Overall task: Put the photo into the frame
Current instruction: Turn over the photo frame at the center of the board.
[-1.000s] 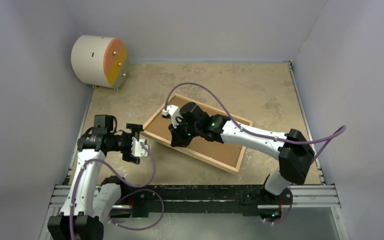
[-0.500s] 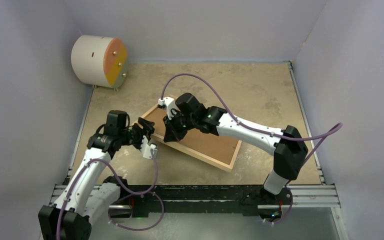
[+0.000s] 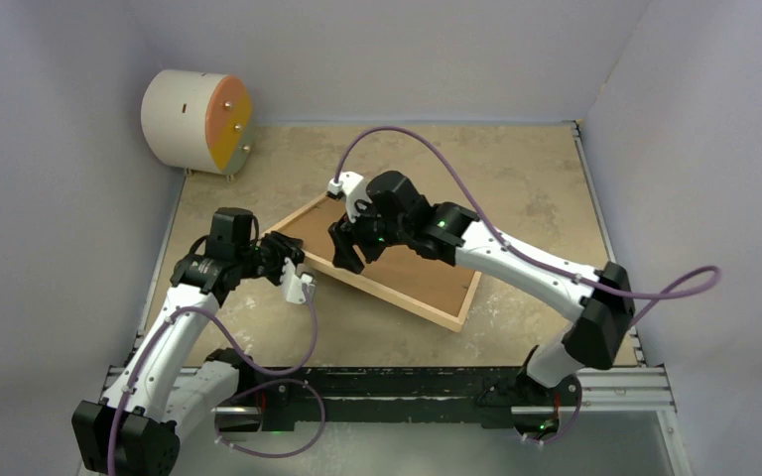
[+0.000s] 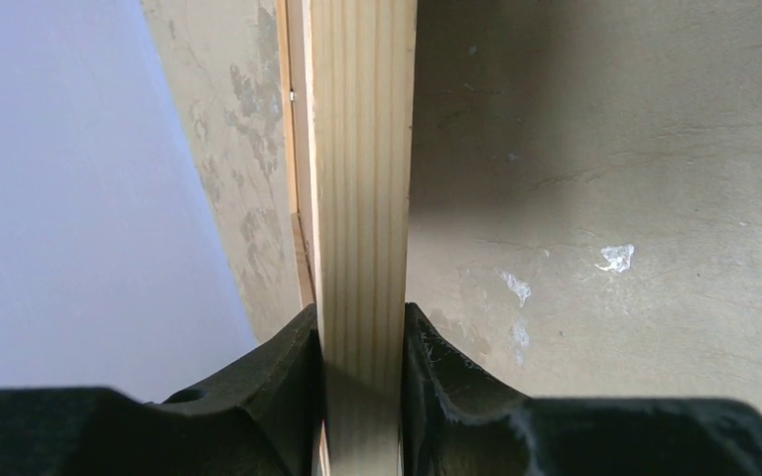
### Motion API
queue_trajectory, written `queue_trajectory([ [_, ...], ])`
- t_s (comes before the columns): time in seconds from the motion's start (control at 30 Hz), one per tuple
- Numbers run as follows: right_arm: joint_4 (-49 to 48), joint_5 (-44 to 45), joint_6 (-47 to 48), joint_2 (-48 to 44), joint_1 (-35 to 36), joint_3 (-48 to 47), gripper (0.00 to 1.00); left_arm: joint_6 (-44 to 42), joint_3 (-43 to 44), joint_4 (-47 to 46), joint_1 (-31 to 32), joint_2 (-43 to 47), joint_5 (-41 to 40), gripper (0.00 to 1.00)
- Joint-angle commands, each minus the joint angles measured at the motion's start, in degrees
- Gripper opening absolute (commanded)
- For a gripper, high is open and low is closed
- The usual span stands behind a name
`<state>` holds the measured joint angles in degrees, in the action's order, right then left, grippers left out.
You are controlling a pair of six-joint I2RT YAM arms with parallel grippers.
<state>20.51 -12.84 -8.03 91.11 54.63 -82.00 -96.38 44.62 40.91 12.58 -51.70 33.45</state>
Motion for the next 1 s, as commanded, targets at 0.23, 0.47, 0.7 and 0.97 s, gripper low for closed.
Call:
queue_trajectory([
  [0.23,16.62,18.2,16.33,-8.96,9.53,-1.38,0.77,3.75,8.11,1.55,0.34,-3.21,2.31,0.18],
  [0.47,20.6,30.08,18.0,-5.79,13.08,-0.26,0.8,4.38,9.72,3.11,0.34,-3.43,2.67,0.16],
  [0.7,18.83,39.18,20.55,-2.83,15.54,0.87,0.73,5.23,10.56,3.36,0.34,-3.71,2.99,0.13],
  [0.97,15.12,45.25,22.31,-2.69,17.85,1.75,0.45,6.31,11.17,3.27,0.34,-3.84,3.26,0.1],
])
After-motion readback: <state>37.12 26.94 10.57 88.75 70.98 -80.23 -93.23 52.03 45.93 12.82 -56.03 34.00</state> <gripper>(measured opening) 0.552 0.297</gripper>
